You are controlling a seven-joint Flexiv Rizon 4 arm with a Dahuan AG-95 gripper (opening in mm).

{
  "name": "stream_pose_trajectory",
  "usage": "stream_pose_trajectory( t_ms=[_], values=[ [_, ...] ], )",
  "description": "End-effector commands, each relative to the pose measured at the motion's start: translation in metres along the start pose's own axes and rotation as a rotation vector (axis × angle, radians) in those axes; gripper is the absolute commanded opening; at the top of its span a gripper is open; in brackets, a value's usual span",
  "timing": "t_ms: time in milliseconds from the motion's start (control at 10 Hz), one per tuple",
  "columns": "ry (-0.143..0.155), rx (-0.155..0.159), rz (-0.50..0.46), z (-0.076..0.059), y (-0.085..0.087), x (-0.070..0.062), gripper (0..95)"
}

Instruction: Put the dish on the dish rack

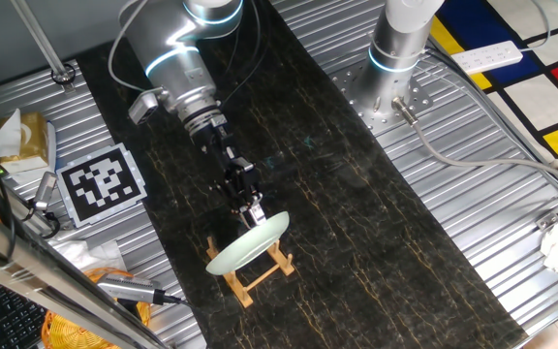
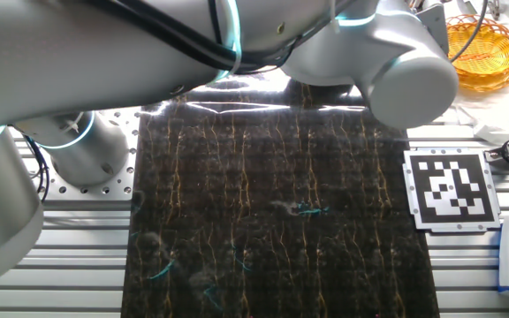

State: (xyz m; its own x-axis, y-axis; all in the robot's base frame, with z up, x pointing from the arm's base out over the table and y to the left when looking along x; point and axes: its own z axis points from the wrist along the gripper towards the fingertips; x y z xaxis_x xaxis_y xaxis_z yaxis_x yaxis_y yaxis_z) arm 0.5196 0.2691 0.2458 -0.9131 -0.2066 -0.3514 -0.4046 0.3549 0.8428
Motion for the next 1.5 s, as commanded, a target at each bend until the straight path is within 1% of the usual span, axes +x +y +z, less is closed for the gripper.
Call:
stream_pose_trajectory(
  t_ms=[100, 200, 300, 400, 600, 700, 800, 900, 1000, 1100, 1200, 1300, 1400, 1500],
  values=[
    [0.025, 0.031, 0.018, -0.001, 0.002, -0.002, 19.0],
    [0.045, 0.06, 0.024, -0.003, 0.003, -0.003, 19.0],
    [0.075, 0.109, 0.024, -0.005, 0.006, -0.005, 19.0],
    [0.111, 0.176, 0.024, -0.009, 0.01, -0.007, 19.0],
    [0.14, 0.23, 0.033, -0.013, 0.016, -0.011, 19.0],
    [0.16, 0.269, 0.04, -0.016, 0.021, -0.014, 19.0],
    [0.172, 0.293, 0.051, -0.018, 0.024, -0.016, 19.0],
    [0.189, 0.325, 0.087, -0.022, 0.03, -0.019, 19.0],
    [0.216, 0.409, 0.124, -0.026, 0.038, -0.023, 19.0],
    [0.238, 0.516, 0.159, -0.031, 0.046, -0.026, 19.0],
    [0.223, 0.658, 0.195, -0.035, 0.056, -0.03, 0.0],
    [0.195, 0.816, 0.2, -0.04, 0.066, -0.033, 0.0],
    [0.218, 1.02, 0.17, -0.046, 0.078, -0.037, 0.0],
    [0.232, 1.15, 0.137, -0.049, 0.086, -0.037, 0.0]
  ],
)
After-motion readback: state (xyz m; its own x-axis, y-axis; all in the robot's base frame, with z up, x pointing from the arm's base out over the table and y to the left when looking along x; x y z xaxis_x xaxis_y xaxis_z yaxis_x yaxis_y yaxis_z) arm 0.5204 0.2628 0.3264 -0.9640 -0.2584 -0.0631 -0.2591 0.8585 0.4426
